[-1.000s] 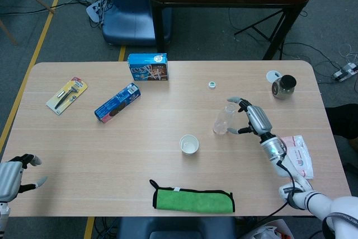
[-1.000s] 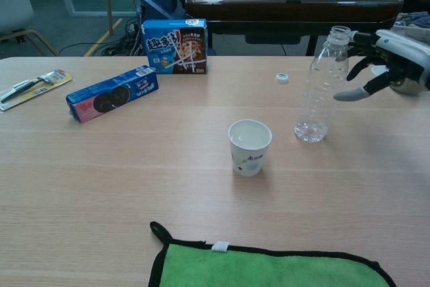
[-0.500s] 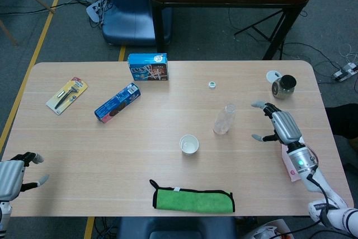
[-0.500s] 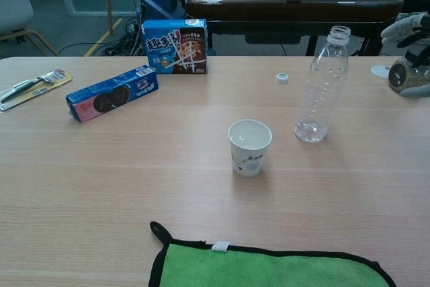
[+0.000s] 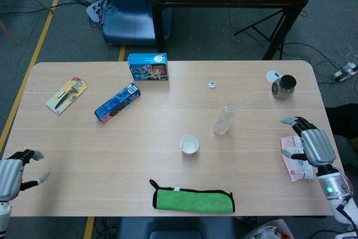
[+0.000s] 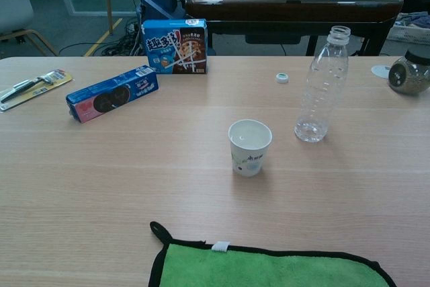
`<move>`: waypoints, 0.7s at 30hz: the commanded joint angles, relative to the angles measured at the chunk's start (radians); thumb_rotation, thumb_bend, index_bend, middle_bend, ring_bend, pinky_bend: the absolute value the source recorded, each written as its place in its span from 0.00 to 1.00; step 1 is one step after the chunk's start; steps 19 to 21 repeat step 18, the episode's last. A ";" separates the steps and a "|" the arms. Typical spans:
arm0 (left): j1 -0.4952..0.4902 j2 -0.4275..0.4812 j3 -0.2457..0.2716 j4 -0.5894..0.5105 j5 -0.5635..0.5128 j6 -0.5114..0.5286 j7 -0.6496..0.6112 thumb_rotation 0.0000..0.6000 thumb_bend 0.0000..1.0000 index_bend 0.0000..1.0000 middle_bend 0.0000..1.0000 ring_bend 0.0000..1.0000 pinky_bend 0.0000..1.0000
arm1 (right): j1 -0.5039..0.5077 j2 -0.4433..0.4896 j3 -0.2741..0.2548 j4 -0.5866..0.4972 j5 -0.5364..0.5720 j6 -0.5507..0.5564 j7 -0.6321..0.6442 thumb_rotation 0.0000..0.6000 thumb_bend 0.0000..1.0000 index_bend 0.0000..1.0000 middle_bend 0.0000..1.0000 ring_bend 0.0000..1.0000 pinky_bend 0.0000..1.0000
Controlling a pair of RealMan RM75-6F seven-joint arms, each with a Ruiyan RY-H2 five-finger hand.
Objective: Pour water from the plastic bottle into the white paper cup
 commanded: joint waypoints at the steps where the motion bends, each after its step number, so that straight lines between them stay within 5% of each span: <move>1: 0.001 0.003 0.002 -0.005 0.003 0.003 0.003 1.00 0.10 0.46 0.50 0.50 0.75 | -0.036 0.012 -0.013 -0.011 0.000 0.030 -0.019 1.00 0.00 0.28 0.24 0.17 0.35; 21: 0.004 0.010 0.005 -0.016 -0.004 -0.002 0.025 1.00 0.10 0.46 0.50 0.50 0.75 | -0.080 0.019 -0.001 0.033 -0.039 0.050 0.073 1.00 0.00 0.28 0.25 0.17 0.35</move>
